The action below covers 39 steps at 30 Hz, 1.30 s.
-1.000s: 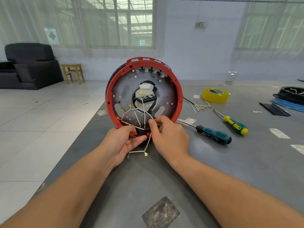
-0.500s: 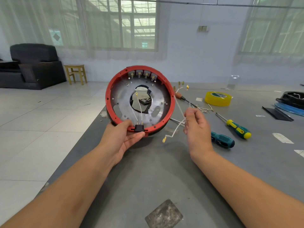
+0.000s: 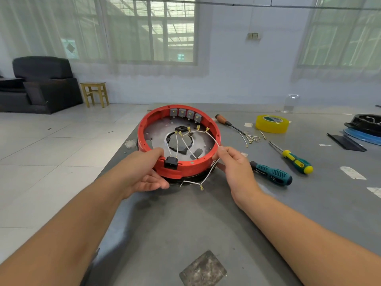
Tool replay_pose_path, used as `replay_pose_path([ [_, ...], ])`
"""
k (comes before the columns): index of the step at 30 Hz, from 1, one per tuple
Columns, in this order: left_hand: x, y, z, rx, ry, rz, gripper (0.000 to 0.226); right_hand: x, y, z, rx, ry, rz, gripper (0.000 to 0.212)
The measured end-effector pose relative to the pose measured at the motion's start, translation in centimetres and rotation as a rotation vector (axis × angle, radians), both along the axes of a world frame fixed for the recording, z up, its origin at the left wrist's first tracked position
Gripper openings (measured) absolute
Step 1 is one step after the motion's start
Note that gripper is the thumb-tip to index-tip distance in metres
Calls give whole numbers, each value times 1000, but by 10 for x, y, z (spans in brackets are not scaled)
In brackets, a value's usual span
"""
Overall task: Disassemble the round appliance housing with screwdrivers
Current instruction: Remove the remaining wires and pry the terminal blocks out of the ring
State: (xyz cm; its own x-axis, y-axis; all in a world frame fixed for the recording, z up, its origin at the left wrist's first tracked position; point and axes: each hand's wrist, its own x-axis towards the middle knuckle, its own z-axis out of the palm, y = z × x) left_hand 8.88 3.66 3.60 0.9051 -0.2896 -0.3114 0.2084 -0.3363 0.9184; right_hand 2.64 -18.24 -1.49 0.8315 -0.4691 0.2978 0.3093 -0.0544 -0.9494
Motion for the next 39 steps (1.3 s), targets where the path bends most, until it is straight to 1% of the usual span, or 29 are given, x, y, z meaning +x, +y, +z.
replay_pose_path([
  [5,3,2,8,221,-107,0,54,-3,4,3,-5,40,-10,44],
  [8,4,5,8,331,-130,0,54,-4,4,2,-38,57,-26,41],
  [10,5,7,6,369,-126,-2,54,-3,2,2,-30,77,-14,43],
  [14,9,13,4,402,-65,-15,54,-5,-3,7,67,60,77,42],
  [18,9,17,5,479,-27,-45,56,-11,-8,17,185,67,109,44],
  [19,8,18,6,525,-55,-43,57,-12,-8,18,215,73,108,44],
  [20,8,18,9,601,-120,-33,60,-13,-9,19,241,76,107,44],
  [21,7,18,12,701,-235,-3,64,-14,-9,19,267,71,116,43],
  [22,6,18,15,810,-390,64,67,-14,-10,19,292,56,135,42],
  [23,5,15,17,859,-555,165,65,-14,-10,19,311,34,163,40],
  [24,1,11,20,798,-689,253,57,-14,-9,19,323,13,189,38],
  [25,-4,5,22,645,-803,295,48,-14,-8,18,330,-4,209,36],
  [26,-9,-1,24,469,-870,275,37,-14,-7,18,337,-13,222,33],
  [27,-15,-10,26,291,-870,219,29,-14,-5,17,346,-14,232,30],
  [28,-21,-19,26,113,-808,160,25,-15,-4,16,352,-11,238,29],
  [29,-25,-28,25,-71,-684,110,22,-15,-2,15,352,-6,242,30],
  [30,-30,-36,23,-248,-521,76,21,-16,0,15,349,-2,247,31],
  [31,-34,-41,22,-402,-372,55,19,-16,2,16,345,1,253,32],
  [32,-36,-44,22,-511,-270,51,19,-17,3,16,344,1,258,32],
  [33,-37,-46,21,-578,-207,61,18,-18,4,17,343,1,261,32],
  [35,-37,-45,21,-663,-141,83,18,-19,4,17,328,6,263,32],
  [37,-37,-42,24,-696,-112,79,19,-20,3,17,304,17,268,31],
  [39,-37,-38,27,-684,-100,70,19,-20,2,17,301,17,271,31],
])
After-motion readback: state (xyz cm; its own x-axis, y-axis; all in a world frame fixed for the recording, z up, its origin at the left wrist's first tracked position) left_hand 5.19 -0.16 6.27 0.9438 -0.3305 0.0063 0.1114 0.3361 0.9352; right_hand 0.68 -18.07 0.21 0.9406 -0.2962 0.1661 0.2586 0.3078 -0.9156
